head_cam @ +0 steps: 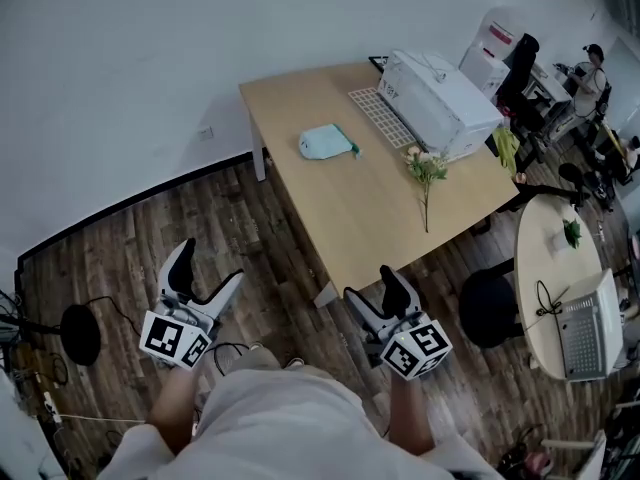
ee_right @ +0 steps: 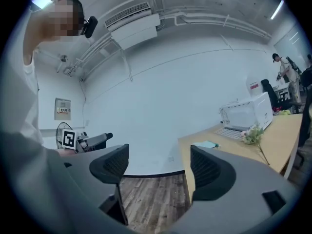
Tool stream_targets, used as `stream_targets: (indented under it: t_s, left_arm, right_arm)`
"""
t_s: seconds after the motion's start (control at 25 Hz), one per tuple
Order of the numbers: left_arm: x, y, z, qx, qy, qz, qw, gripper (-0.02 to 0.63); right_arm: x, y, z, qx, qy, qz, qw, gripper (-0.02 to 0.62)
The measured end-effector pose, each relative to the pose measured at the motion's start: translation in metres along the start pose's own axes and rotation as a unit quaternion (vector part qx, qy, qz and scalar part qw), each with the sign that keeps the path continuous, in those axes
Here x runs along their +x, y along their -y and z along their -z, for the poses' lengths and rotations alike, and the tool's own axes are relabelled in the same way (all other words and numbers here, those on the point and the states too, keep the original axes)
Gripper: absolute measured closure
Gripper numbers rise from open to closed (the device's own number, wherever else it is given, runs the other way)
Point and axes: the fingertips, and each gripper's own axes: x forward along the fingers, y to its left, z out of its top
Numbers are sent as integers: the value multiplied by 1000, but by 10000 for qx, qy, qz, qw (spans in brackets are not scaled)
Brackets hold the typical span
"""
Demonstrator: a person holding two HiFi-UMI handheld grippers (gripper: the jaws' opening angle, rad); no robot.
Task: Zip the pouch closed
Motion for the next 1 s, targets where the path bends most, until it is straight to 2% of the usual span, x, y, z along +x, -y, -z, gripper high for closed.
stream_targets:
  t_s: [0.08, 0.2, 0.36, 0.6, 0.8, 1.0]
  left_arm:
    - [3, -13, 4, 8, -73, -156, 9999, 167]
    - [12, -29, 14, -100, -171, -194, 9996, 163]
    - [39, -47, 32, -292, -298, -58, 9991, 163]
    - [129, -94, 73, -580, -446, 476, 9962, 163]
    - [226, -143, 62, -452, -275, 994, 9936, 163]
    - [292, -204, 81, -703, -428, 1380, 9870, 163]
  right_arm:
    - [12, 0, 4, 17, -95, -40, 9999, 184]
    - [30, 3, 11, -57, -288, 7, 9996, 183]
    - [56, 16, 16, -103, -529, 194, 9984, 183]
    - [119, 64, 11, -142, -750, 742, 9943, 183]
    - [205, 106, -4, 2, -934, 1048, 9901, 184]
    - [278, 138, -18, 147, -1111, 1409, 9837, 184]
